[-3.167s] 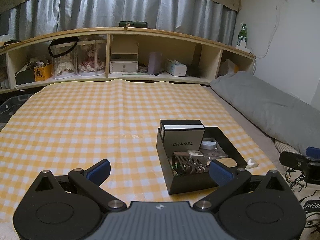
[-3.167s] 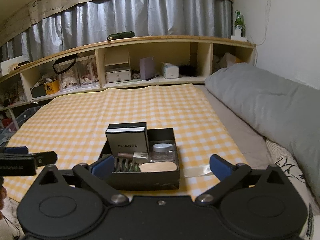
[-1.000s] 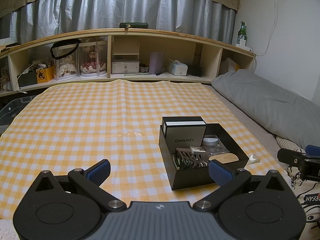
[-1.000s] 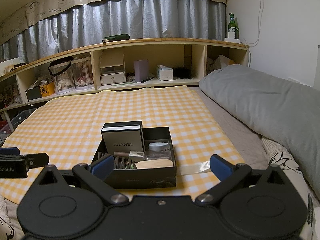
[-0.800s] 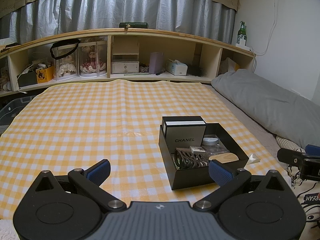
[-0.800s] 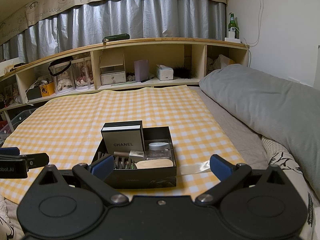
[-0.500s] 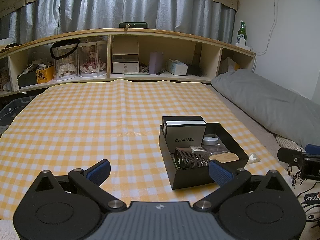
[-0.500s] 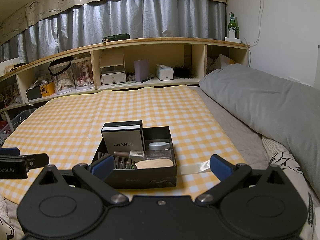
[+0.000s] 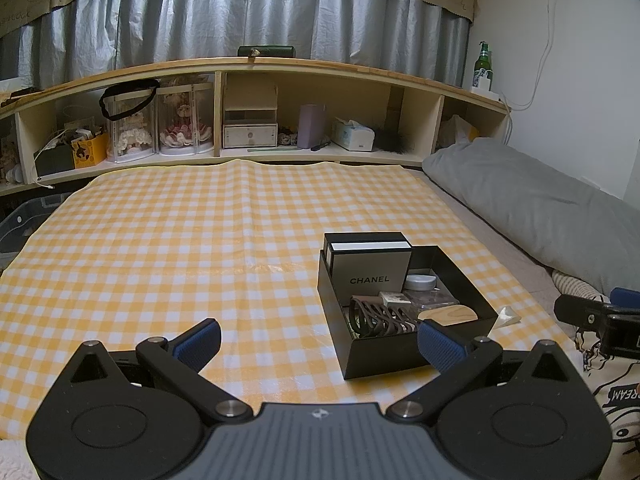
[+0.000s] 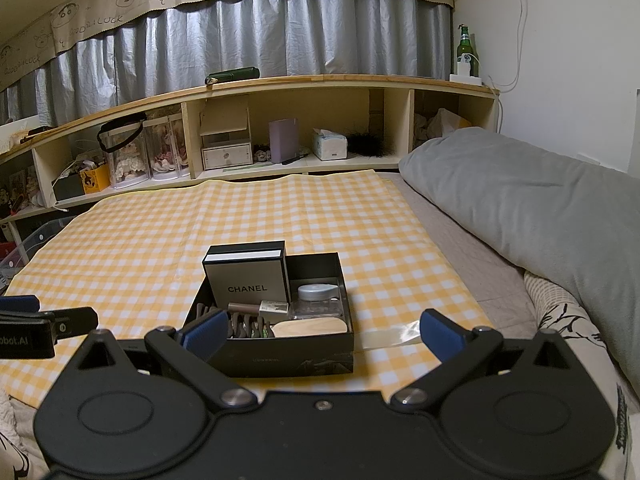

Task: Organize rigid objects

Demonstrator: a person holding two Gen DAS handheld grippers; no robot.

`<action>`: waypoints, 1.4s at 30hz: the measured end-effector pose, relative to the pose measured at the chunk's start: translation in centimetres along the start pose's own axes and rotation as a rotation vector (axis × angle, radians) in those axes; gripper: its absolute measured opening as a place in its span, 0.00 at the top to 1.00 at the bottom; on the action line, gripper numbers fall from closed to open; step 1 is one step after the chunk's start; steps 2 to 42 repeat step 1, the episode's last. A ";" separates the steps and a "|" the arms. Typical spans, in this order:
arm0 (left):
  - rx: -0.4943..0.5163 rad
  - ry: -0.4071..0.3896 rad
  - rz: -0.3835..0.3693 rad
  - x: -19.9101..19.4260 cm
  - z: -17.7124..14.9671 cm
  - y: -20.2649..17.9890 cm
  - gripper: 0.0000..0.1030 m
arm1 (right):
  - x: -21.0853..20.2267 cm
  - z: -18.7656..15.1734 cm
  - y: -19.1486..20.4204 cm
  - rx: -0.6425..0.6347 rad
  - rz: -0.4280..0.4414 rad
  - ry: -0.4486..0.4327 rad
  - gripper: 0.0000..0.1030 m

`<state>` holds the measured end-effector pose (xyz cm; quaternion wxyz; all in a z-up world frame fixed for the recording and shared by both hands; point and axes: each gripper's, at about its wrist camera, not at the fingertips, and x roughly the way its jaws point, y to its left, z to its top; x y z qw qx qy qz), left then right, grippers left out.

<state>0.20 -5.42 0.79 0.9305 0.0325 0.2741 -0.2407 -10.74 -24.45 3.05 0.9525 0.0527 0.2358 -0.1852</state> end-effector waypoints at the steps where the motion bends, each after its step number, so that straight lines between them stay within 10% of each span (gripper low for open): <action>1: 0.001 0.000 0.000 0.0 0.0 0.0 0.00 | 0.0 0.0 0.0 0.000 0.000 0.000 0.00; 42: 0.001 0.000 0.000 0.0 0.0 0.0 0.00 | 0.0 0.0 0.0 0.000 0.000 0.000 0.00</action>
